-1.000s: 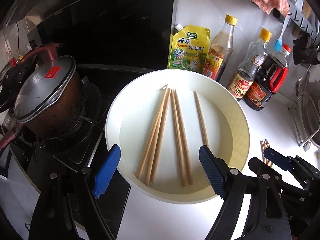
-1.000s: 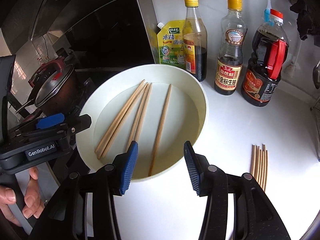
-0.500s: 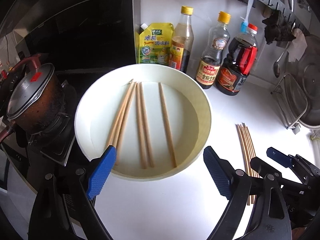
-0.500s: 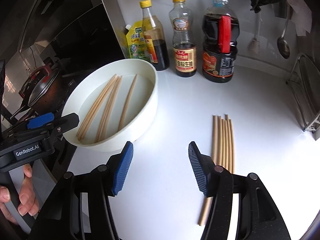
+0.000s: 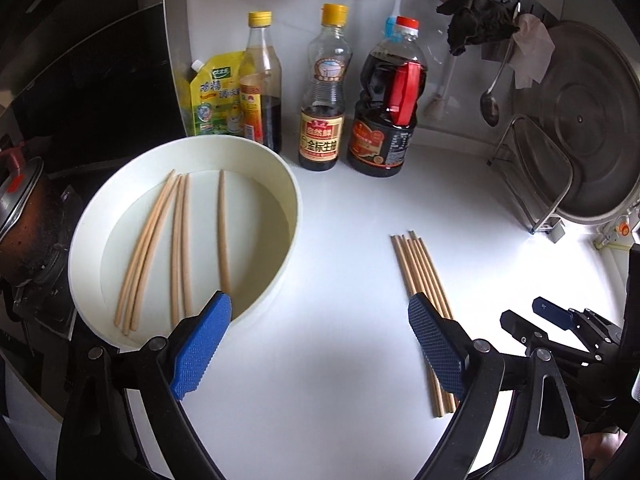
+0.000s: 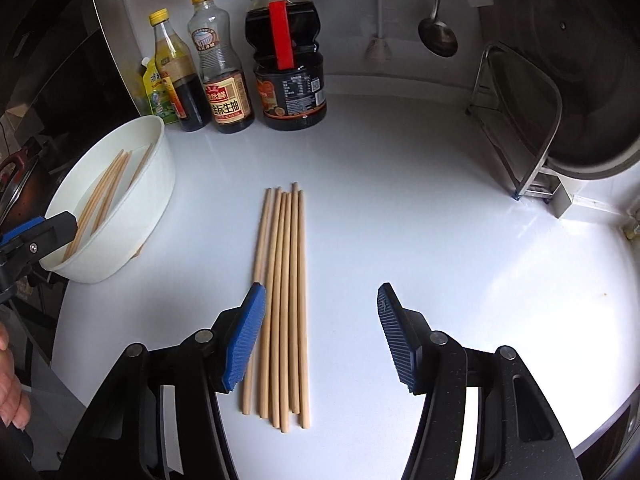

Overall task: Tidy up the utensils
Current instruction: 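Lower the right tool onto one chopstick while the left tool separates another from the row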

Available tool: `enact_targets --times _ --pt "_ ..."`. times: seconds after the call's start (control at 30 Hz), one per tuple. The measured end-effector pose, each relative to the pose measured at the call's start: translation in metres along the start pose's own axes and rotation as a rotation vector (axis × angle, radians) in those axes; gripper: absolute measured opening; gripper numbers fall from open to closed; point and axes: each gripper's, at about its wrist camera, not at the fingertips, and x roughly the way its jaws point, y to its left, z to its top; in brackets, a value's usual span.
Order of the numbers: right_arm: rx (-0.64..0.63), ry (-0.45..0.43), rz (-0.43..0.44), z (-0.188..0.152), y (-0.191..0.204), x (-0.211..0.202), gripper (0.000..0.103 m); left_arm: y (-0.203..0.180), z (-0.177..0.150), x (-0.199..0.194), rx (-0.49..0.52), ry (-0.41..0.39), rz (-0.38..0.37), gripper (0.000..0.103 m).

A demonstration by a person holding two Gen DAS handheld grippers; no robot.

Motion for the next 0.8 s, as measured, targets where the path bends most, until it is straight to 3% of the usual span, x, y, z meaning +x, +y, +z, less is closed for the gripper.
enact_targets --times 0.37,0.8 --pt "-0.035 0.04 0.018 -0.014 -0.008 0.043 0.056 -0.036 -0.016 0.035 0.017 0.054 -0.007 0.089" --pt "-0.03 0.068 0.039 -0.023 -0.009 0.075 0.056 -0.039 -0.036 0.059 0.002 0.124 0.041 0.089"
